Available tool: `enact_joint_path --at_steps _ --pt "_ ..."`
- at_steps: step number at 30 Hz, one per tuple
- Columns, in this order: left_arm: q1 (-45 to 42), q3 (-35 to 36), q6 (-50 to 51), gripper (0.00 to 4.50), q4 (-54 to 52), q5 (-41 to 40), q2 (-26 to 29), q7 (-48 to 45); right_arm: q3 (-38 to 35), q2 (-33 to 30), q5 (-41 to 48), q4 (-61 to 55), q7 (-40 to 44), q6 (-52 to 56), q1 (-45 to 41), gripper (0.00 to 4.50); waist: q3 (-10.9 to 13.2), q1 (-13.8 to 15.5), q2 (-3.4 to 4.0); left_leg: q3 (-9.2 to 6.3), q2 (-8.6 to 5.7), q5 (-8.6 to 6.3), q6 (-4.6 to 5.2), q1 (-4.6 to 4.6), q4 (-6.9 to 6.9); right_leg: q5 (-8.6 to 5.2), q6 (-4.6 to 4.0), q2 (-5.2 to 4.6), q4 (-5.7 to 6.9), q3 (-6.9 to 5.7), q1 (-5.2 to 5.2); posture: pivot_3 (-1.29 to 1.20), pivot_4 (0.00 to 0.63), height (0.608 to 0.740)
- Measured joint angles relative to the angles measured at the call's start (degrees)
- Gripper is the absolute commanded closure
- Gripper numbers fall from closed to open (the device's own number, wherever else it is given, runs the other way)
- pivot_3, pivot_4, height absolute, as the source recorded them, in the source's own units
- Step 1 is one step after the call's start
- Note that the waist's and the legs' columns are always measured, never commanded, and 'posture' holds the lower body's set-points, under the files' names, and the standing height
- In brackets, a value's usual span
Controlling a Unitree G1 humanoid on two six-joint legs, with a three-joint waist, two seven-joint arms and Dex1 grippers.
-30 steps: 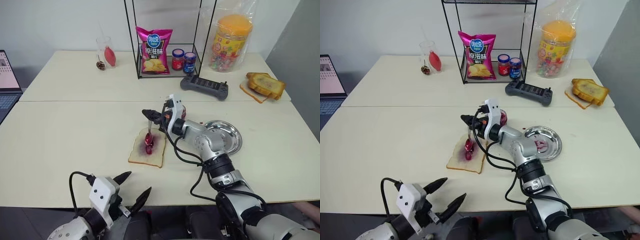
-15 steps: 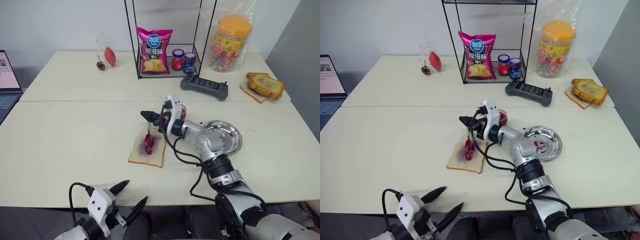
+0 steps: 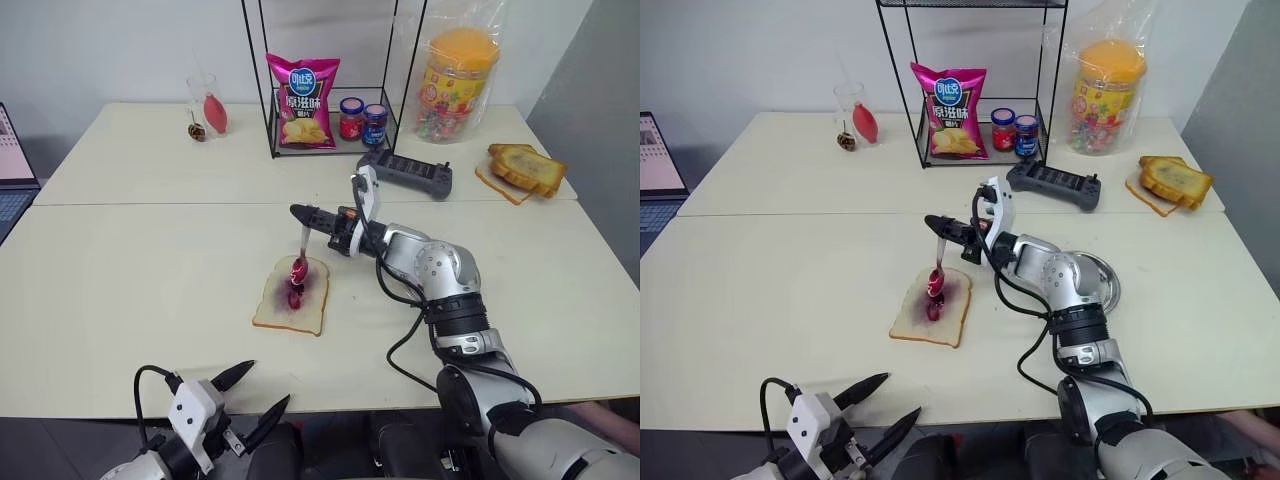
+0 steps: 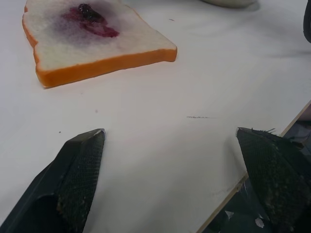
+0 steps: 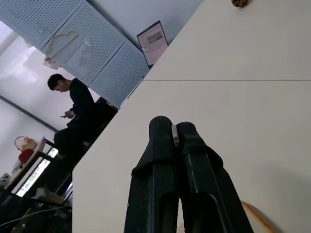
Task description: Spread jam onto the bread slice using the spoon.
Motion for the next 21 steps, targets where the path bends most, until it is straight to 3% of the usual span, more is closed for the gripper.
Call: enact_joint_path --at_steps 21 --pt "-1.41 -0.86 15.82 0.00 -15.22 -0.69 0.60 6.89 7.36 0.39 -10.20 4.13 3.69 -14.86 2.67 4.46 0.00 0.06 -0.01 0.00 0.02 0.00 0.00 -0.01 0.00 0.02 0.04 0.03 0.00 -0.02 0.00 0.00 0.150 0.740"
